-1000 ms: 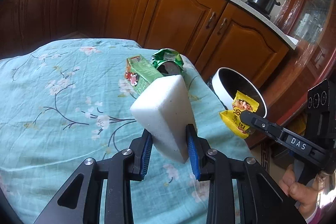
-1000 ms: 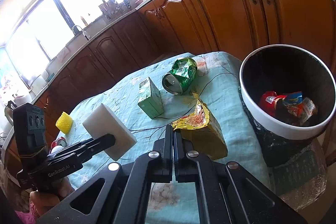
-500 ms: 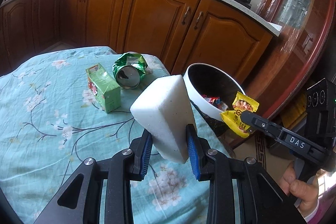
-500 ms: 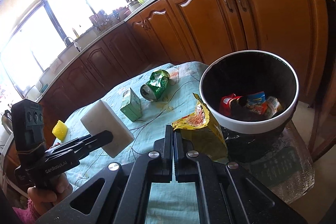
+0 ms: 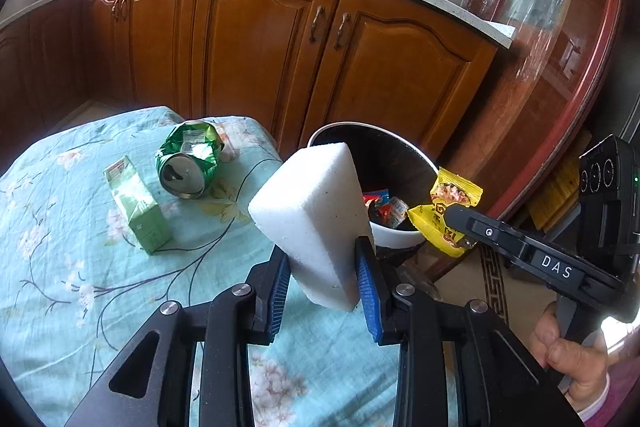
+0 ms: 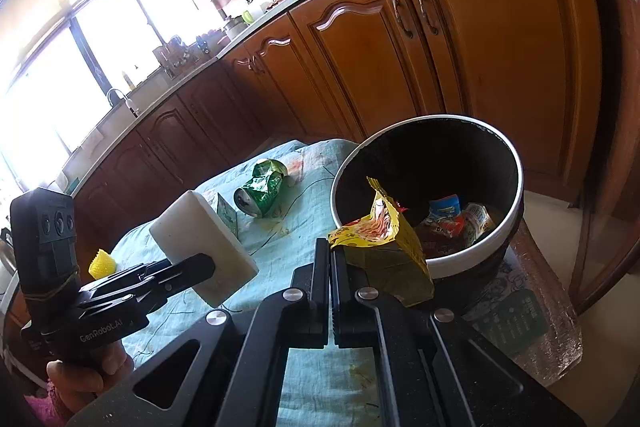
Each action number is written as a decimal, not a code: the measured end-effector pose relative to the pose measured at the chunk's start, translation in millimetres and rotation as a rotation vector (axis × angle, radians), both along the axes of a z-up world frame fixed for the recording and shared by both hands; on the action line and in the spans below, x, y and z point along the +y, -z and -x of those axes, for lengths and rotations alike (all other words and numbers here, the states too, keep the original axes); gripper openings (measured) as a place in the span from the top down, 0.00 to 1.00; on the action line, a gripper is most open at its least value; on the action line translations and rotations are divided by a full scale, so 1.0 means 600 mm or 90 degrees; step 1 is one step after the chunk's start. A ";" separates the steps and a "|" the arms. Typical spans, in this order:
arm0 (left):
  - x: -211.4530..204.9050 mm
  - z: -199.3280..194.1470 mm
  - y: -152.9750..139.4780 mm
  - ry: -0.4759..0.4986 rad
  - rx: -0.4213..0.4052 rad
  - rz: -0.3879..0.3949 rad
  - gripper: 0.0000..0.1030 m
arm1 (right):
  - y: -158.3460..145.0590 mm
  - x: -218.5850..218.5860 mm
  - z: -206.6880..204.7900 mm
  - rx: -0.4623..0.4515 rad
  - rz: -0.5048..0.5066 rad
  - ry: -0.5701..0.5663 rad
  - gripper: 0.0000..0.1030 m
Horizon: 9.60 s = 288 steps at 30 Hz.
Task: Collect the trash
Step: 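Carry the foam block and yellow wrapper over the bin while both tools open to drop them, then move both open tools back over the carton and can on the table, then grasp the green juice carton with the left tool while the right tool grasps the crushed green can, then carry the carton and can over the bin while both tools open to drop them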
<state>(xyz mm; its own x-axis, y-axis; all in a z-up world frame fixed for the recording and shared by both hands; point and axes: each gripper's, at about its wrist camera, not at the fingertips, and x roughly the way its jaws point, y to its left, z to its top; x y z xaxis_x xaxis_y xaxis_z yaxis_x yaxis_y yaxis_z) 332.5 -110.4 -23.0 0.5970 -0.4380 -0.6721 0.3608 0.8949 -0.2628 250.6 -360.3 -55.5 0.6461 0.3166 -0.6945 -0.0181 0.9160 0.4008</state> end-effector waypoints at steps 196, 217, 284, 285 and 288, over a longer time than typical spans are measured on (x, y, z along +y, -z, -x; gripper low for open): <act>0.028 0.106 0.010 -0.061 -0.005 -0.053 0.71 | -0.006 0.073 0.092 -0.045 0.060 0.027 0.75; -0.067 0.037 0.006 0.001 -0.021 -0.068 0.71 | -0.019 -0.001 0.072 -0.056 0.075 0.079 0.75; -0.244 -0.177 0.055 0.051 0.055 -0.150 0.70 | 0.027 -0.088 -0.090 0.051 0.124 0.100 0.75; -0.246 -0.178 0.055 0.050 0.056 -0.152 0.70 | 0.027 -0.088 -0.092 0.054 0.126 0.099 0.75; -0.249 -0.179 0.052 0.049 0.060 -0.154 0.70 | 0.029 -0.087 -0.099 0.059 0.128 0.094 0.75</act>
